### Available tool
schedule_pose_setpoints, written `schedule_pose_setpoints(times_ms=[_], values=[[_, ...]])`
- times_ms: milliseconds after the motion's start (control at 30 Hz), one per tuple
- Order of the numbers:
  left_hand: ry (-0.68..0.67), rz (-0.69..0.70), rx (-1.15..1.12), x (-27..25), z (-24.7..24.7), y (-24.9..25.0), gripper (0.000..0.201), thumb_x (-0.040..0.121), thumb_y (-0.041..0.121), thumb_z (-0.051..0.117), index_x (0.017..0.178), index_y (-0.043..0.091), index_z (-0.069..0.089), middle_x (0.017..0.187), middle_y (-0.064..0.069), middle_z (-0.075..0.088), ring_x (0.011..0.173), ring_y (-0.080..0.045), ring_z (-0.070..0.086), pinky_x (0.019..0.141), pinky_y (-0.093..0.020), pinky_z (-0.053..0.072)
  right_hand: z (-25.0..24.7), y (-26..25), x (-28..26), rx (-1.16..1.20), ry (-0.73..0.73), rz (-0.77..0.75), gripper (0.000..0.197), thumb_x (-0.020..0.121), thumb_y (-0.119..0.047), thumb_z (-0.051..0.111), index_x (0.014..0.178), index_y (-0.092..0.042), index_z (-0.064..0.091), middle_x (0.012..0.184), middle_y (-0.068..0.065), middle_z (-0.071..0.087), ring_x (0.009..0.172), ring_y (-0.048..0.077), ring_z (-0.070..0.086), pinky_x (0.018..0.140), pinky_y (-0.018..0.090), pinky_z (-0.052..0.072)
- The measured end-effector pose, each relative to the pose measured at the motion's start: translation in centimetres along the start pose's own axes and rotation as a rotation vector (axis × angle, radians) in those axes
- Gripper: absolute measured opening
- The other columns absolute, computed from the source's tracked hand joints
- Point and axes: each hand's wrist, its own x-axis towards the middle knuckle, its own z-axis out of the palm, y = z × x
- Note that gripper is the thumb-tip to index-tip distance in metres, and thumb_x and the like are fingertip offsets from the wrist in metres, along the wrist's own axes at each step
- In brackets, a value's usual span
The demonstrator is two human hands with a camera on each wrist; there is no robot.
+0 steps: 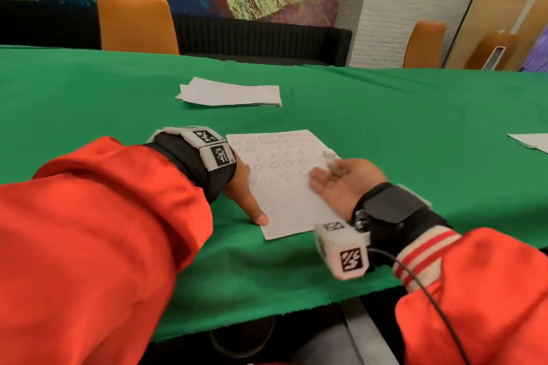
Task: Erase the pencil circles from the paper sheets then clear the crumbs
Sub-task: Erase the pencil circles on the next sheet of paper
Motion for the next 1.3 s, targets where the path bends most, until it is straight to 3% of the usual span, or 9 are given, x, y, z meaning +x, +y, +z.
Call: schedule_pose_setpoints(times_ms=[133,200,367,500,633,833,1000,1133,1300], values=[[0.012,0.006,-0.006,-0.1,-0.1,0.1,0.102,0.072,0.072,0.059,0.149,0.013,0.026,0.153,-0.004,0.031,0.137,-0.023,0.035,0.109,-0.031,0.026,-2.3,-4.5,0.4,0.022,0.238,-0.15,0.03,0.1,-0.009,0.032,0.124,0.002,0.046,0.145,0.016,0.037,0.134,0.026,0.037,0.113,0.036,0.028],[0.009,-0.002,-0.011,-0.2,-0.1,0.1,0.103,0.072,0.072,0.059,0.149,0.013,0.024,0.153,-0.004,0.03,0.137,-0.023,0.034,0.109,-0.032,0.025,-1.9,-4.7,-0.3,-0.005,0.192,-0.152,0.034,0.101,-0.011,0.031,0.129,0.003,0.044,0.139,0.021,0.041,0.133,0.029,0.038,0.112,0.038,0.029],[-0.002,-0.011,0.002,0.0,0.0,0.1,0.108,0.07,0.075,0.057,0.15,0.012,0.022,0.155,-0.004,0.026,0.139,-0.022,0.031,0.112,-0.033,0.024,1.7,1.2,-1.7,-0.186,-0.131,0.084,0.031,0.098,-0.011,0.033,0.071,-0.004,0.047,0.118,0.019,0.053,0.111,0.03,0.053,0.09,0.037,0.043],[0.009,0.0,0.005,-0.1,-0.2,0.2,0.106,0.072,0.073,0.058,0.15,0.012,0.021,0.155,-0.004,0.026,0.139,-0.022,0.03,0.111,-0.03,0.023,1.5,3.2,-0.8,-0.2,-0.145,0.17,0.028,0.099,-0.011,0.033,0.08,0.001,0.05,0.122,0.025,0.051,0.116,0.034,0.049,0.092,0.041,0.04],[0.002,0.01,-0.001,-0.1,-0.1,0.0,0.104,0.071,0.073,0.059,0.149,0.014,0.025,0.153,-0.002,0.03,0.137,-0.022,0.033,0.109,-0.031,0.025,-1.1,-1.1,-0.1,-0.114,0.03,-0.022,0.027,0.1,-0.009,0.031,0.079,-0.002,0.047,0.126,0.024,0.05,0.117,0.032,0.05,0.095,0.042,0.04],[-0.003,0.007,-0.028,0.2,0.1,-0.1,0.106,0.07,0.073,0.061,0.149,0.011,0.025,0.153,-0.004,0.031,0.138,-0.022,0.033,0.112,-0.033,0.026,-3.8,-5.9,0.4,-0.027,0.193,-0.223,0.022,0.101,-0.008,0.028,0.112,0.003,0.043,0.142,0.024,0.036,0.134,0.031,0.035,0.111,0.038,0.029],[-0.005,-0.016,0.007,0.0,-0.1,0.1,0.109,0.071,0.074,0.058,0.151,0.013,0.016,0.156,-0.004,0.022,0.141,-0.021,0.027,0.114,-0.034,0.021,0.3,-1.3,-1.5,-0.211,-0.085,-0.021,0.029,0.099,-0.012,0.032,0.075,-0.005,0.048,0.131,0.018,0.049,0.127,0.03,0.045,0.098,0.038,0.039],[0.001,-0.019,0.042,-0.2,-0.1,0.3,0.109,0.072,0.075,0.056,0.151,0.012,0.016,0.156,-0.005,0.022,0.141,-0.022,0.027,0.114,-0.033,0.022,1.5,2.8,-1.0,-0.289,-0.178,0.165,0.026,0.098,-0.011,0.035,0.08,0.0,0.051,0.126,0.025,0.051,0.116,0.033,0.05,0.093,0.04,0.04],[-0.013,-0.009,0.034,0.1,-0.1,0.1,0.109,0.07,0.075,0.057,0.151,0.013,0.019,0.156,-0.003,0.023,0.14,-0.022,0.028,0.113,-0.034,0.023,-1.3,-1.2,0.1,-0.166,0.015,-0.059,0.025,0.1,-0.009,0.03,0.084,-0.004,0.049,0.136,0.025,0.045,0.12,0.032,0.05,0.096,0.041,0.042]])
